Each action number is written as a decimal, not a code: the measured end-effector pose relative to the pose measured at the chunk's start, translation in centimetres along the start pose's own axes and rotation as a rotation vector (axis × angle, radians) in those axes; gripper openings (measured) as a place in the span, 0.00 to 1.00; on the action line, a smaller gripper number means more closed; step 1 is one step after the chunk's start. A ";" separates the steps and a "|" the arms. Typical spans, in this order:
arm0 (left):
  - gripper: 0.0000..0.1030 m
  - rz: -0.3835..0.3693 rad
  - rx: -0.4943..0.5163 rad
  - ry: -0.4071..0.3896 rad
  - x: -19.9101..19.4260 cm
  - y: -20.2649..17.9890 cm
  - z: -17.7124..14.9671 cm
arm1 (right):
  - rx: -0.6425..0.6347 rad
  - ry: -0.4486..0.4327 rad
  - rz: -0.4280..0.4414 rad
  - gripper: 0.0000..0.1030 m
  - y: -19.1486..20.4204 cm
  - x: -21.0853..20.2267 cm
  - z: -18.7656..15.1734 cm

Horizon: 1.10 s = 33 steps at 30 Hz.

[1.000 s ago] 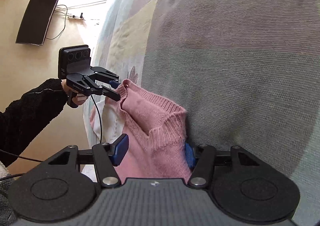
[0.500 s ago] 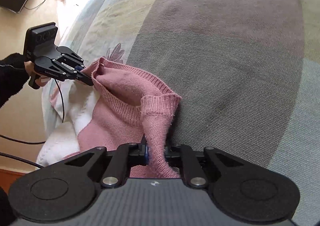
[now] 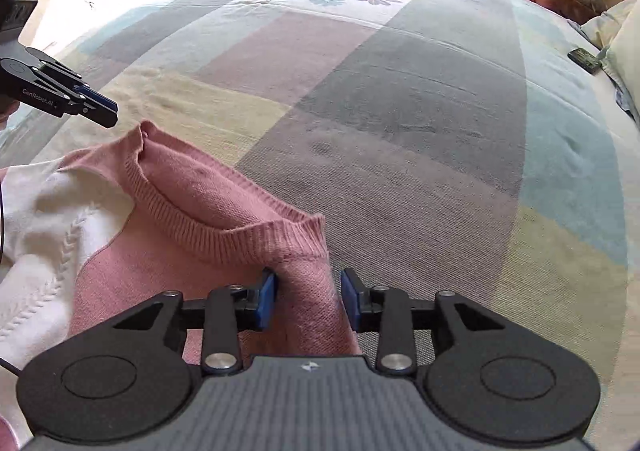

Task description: Fold clothes

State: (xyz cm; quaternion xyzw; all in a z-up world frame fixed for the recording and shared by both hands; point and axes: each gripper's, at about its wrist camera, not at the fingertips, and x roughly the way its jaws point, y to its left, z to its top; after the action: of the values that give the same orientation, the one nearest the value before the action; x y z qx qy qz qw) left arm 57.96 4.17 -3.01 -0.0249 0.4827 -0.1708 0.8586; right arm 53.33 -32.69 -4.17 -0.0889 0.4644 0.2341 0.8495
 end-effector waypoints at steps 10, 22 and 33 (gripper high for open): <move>0.32 -0.177 0.059 0.217 1.9 -5.3 -8.8 | 0.237 -0.005 -0.083 0.54 -5.6 -2.2 -4.3; 0.32 -0.158 0.003 0.237 1.6 -5.4 -9.9 | -0.021 0.118 -0.100 0.12 0.8 0.7 -6.1; 0.32 -0.078 0.136 0.130 0.6 -5.8 -7.4 | 0.042 0.042 -0.228 0.20 -1.7 -1.3 -4.4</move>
State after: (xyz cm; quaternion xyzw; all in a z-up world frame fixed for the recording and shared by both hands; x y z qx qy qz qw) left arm 50.45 -0.58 -6.22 0.0258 0.5235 -0.2376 0.8178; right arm 50.29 -36.24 -5.63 -0.1284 0.4736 0.1242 0.8625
